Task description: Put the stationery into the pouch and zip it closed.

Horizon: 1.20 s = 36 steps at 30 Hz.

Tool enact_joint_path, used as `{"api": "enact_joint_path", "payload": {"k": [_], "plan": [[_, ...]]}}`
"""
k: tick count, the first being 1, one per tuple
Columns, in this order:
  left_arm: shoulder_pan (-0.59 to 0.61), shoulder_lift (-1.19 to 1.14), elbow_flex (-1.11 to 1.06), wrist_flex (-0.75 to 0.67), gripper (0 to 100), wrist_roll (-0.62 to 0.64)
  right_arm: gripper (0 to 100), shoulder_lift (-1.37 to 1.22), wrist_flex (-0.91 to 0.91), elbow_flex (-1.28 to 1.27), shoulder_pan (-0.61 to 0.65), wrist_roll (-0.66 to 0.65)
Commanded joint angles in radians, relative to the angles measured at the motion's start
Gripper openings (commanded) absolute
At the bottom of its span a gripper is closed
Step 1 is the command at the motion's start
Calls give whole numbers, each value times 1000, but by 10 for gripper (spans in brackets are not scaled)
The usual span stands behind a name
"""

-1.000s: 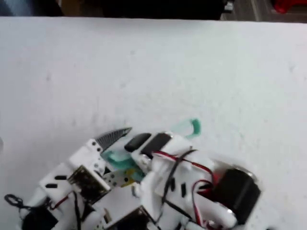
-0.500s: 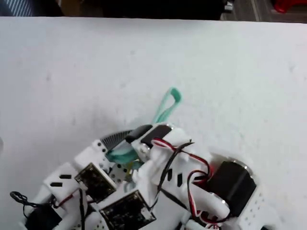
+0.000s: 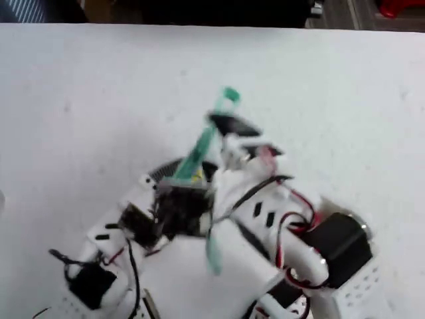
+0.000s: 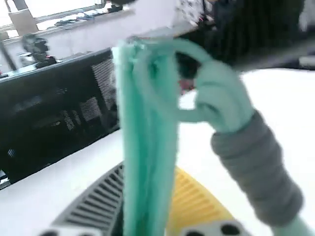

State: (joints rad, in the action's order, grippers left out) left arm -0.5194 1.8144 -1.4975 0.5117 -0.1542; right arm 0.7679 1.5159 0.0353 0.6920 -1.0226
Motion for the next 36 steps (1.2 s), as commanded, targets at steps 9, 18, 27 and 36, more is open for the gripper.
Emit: {"api": "enact_joint_path", "payload": {"k": [9,18,27,36], "plan": [[168,13,-133,-236,21,112,211,-7,-189,38,-157,374],[168,13,-173,-229,21,117,145,97,-82,-107,-82,606],[168,15,-167,-195,22,117,186,282,-176,-420,133,603],[168,15,-170,-195,22,110,190,291,-331,-559,150,605]]}}
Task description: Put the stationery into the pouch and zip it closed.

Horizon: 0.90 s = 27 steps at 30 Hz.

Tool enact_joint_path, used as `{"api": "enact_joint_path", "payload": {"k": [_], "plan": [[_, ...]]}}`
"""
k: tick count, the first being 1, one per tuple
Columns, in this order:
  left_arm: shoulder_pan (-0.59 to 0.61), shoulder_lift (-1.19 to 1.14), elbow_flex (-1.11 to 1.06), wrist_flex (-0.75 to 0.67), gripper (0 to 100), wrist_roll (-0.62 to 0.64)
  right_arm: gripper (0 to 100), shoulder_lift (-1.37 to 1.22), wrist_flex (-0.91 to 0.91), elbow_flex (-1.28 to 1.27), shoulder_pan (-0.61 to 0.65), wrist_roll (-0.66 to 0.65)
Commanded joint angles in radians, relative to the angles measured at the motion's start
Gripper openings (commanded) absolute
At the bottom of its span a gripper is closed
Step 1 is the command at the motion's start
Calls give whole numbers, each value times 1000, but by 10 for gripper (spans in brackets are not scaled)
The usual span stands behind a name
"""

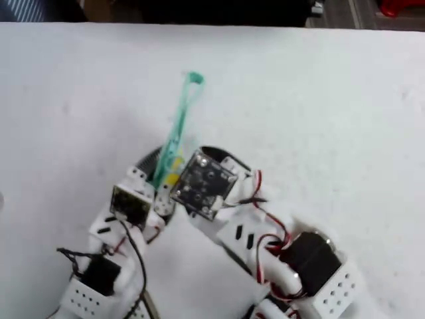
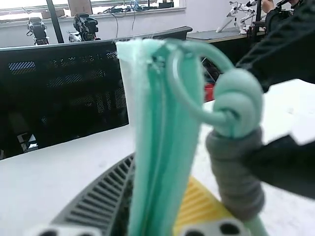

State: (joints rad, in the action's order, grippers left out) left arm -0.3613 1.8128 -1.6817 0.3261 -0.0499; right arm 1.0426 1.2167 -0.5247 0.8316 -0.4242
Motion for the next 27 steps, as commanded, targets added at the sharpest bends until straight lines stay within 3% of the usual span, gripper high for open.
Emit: {"api": "enact_joint_path", "payload": {"k": [1,8,14,19,27], "plan": [[8,16,14,-9,22,6,190,13,-35,3,16,6],[8,16,14,-9,23,6,186,10,-45,35,97,2],[7,16,12,-9,23,6,14,10,-88,15,94,-5],[8,16,12,-9,23,6,93,10,-148,-38,94,-57],[8,16,12,-8,23,6,102,12,-171,-60,33,-57]]}}
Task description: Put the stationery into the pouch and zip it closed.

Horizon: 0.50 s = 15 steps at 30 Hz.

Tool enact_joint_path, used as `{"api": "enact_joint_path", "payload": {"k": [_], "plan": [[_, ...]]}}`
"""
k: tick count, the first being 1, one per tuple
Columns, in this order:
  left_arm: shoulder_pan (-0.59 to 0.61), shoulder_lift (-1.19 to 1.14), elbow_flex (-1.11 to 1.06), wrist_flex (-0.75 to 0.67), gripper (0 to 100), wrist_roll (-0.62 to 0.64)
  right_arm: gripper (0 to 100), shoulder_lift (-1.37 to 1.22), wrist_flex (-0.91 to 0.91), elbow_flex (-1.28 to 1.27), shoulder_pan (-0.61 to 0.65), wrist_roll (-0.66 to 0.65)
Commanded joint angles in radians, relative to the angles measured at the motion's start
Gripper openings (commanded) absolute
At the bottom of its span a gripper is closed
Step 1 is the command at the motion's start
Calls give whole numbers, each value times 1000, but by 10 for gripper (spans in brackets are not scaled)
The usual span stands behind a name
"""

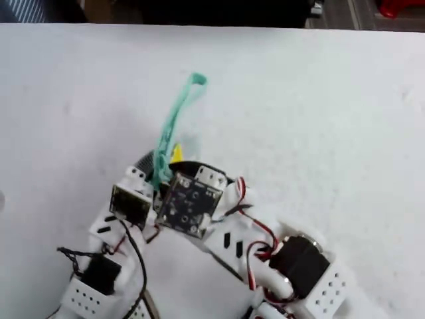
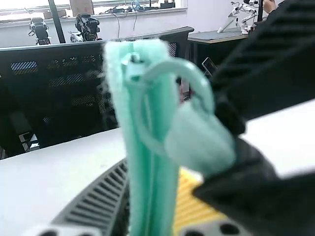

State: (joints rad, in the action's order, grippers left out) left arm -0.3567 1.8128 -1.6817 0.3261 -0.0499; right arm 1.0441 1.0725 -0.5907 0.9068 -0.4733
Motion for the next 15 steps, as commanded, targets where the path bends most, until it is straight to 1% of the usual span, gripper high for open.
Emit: {"api": "enact_joint_path", "payload": {"k": [1,5,12,13,15], "plan": [[4,16,12,-8,23,6,102,10,-28,6,-50,-8],[4,16,12,-8,23,6,100,8,-33,-6,-56,-8],[1,16,12,-8,23,6,97,8,-154,-101,-56,-9],[1,16,12,-8,23,6,85,10,-162,-101,-59,-9],[4,16,12,-8,23,6,21,19,-176,-89,-61,-14]]}}
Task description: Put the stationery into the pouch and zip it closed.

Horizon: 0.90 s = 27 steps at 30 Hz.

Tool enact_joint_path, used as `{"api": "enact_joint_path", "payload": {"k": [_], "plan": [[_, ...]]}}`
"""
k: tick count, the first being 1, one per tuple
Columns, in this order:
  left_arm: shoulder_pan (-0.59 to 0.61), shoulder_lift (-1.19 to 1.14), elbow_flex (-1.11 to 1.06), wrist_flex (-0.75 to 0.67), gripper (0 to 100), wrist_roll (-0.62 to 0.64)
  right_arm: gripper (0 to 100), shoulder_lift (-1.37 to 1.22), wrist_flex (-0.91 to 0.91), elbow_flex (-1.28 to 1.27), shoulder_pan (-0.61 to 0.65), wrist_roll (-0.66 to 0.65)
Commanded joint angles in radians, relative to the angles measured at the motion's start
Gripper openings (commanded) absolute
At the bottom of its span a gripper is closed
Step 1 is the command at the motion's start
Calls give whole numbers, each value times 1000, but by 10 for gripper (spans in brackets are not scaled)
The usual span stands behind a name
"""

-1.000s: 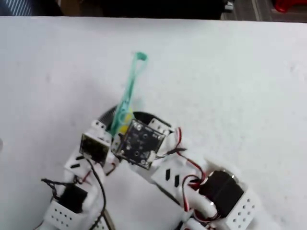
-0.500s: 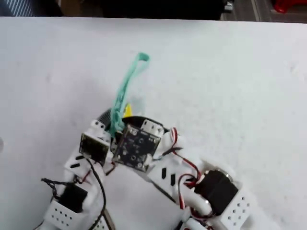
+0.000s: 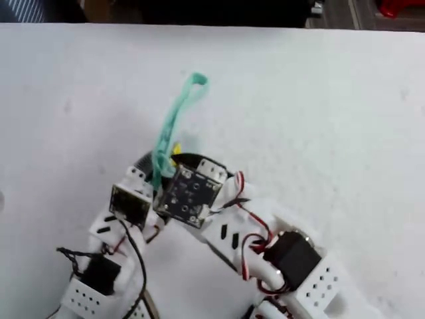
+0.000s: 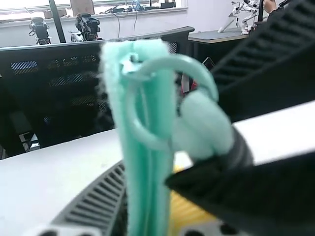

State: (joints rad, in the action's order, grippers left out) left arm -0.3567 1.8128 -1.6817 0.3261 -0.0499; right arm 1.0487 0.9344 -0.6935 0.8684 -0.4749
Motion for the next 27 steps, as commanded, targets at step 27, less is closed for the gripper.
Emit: {"api": "enact_joint_path", "payload": {"k": [27], "plan": [[-5,19,410,436,128,14,18,-116,67,259,-131,-74]]}}
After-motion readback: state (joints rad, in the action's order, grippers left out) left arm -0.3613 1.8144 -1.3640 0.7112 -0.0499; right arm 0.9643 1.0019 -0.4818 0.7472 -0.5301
